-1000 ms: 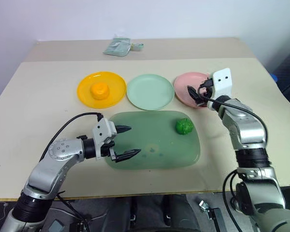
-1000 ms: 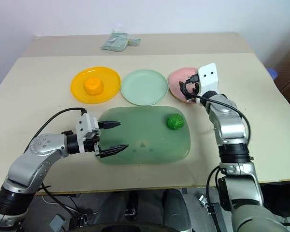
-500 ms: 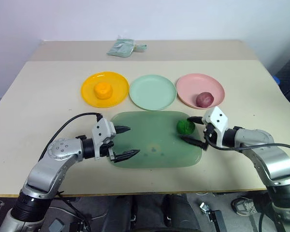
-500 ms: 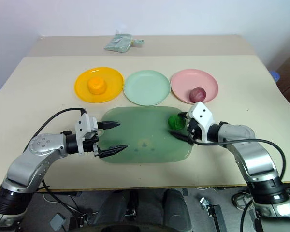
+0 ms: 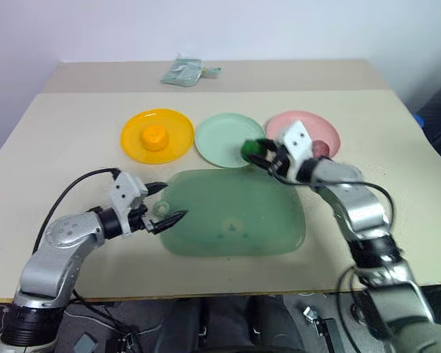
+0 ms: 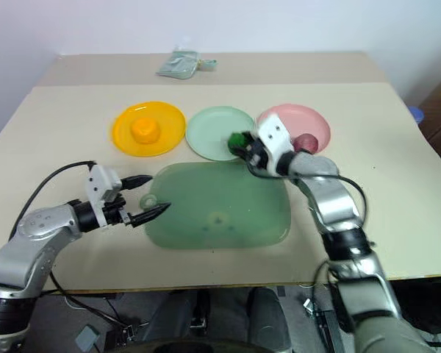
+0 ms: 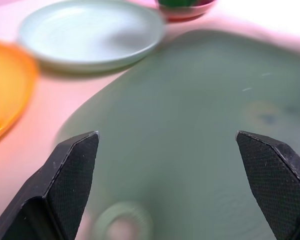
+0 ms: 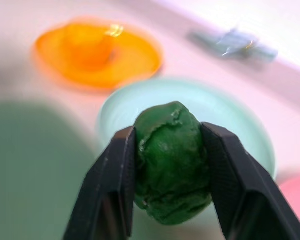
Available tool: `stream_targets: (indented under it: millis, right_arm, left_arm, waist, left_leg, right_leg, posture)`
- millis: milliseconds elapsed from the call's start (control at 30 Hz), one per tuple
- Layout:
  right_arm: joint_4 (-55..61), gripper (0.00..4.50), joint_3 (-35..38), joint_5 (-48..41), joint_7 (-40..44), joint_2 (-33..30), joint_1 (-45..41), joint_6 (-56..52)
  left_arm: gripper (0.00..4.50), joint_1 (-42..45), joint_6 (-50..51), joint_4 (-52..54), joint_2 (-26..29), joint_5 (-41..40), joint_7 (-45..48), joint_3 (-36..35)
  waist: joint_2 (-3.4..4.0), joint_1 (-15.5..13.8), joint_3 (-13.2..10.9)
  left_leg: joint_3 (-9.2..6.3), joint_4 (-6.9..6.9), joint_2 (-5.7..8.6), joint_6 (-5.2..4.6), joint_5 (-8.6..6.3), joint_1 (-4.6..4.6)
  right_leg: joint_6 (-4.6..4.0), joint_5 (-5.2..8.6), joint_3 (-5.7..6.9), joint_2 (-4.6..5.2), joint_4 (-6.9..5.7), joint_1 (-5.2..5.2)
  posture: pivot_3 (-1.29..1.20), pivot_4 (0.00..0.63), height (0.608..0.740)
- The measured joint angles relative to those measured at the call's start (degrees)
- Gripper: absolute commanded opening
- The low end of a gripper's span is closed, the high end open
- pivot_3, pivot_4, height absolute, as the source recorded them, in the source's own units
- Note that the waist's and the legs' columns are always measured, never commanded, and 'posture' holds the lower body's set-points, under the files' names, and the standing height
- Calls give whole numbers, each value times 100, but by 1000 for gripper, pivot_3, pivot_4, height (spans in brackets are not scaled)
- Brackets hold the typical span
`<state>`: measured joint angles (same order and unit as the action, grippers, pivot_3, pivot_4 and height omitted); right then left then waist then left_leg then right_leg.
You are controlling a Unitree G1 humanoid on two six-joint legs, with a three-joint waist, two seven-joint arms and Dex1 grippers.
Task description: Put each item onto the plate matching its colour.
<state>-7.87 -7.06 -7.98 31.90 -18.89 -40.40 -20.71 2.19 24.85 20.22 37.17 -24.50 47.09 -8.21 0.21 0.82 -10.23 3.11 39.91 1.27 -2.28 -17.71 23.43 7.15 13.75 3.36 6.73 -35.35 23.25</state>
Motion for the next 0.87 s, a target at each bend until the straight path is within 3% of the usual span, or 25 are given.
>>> stream_targets:
  millis: [67,167,267,300,467,600,700,867]
  right_arm:
    - [-940,1712,-86,326,-495,399,-615,102]
    - [-1911,2835,-161,574,-809,654,-920,517]
    - [-2248,4281,-128,608,-841,662,-921,874]
    - [-2207,4408,-103,599,-749,617,-893,1041]
    - [-1048,4408,249,88,299,-244,-142,1483]
    - [9,4408,923,-796,1672,-1661,1301,924]
    - [270,4408,1406,-1188,2269,-2376,2134,507]
    - [433,4408,2040,-1494,2584,-2865,2981,130]
  left_arm:
    - [4500,-61,-45,9,-5,0,-48,-52]
    - [4500,-227,-49,53,-42,0,-177,-156]
    - [4500,-329,-51,135,-79,1,-324,-224]
    - [4500,-373,-55,178,-117,3,-391,-239]
    - [4500,-639,-160,225,-158,111,-720,-518]
    - [4500,-1054,-454,-262,-35,399,-914,-1092]
    - [4500,-1309,-688,-541,-3,452,-935,-1462]
    - [4500,-1805,-894,-793,-4,396,-796,-1903]
  waist:
    - [0,-4,0]
    - [-1,-16,0]
    - [2,0,-2]
    - [3,14,-2]
    - [3,-16,-2]
    - [2,-29,-2]
    - [4,-7,-1]
    - [4,5,0]
  left_leg:
    - [-2,-2,2,0,0,0]
    - [-8,-11,9,0,-1,3]
    - [-6,-17,10,0,0,6]
    - [-6,-20,10,1,0,6]
    - [-8,-22,7,3,1,5]
    - [-6,-21,6,-1,-1,4]
    - [2,-22,-3,-1,-1,-6]
    - [7,-23,-9,-1,-4,-8]
  right_leg:
    - [-1,0,1,0,0,2]
    - [0,0,3,3,-4,0]
    - [0,0,4,4,-2,3]
    - [0,0,4,3,-1,4]
    - [1,-1,8,1,9,-5]
    - [1,0,11,5,21,-10]
    - [0,0,7,6,24,-10]
    - [-5,2,-3,22,22,-5]
  posture:
    - [0,150,740]
    - [0,150,740]
    - [0,150,740]
    - [0,150,740]
    - [0,150,740]
    - [0,150,740]
    - [0,150,740]
    - [0,150,740]
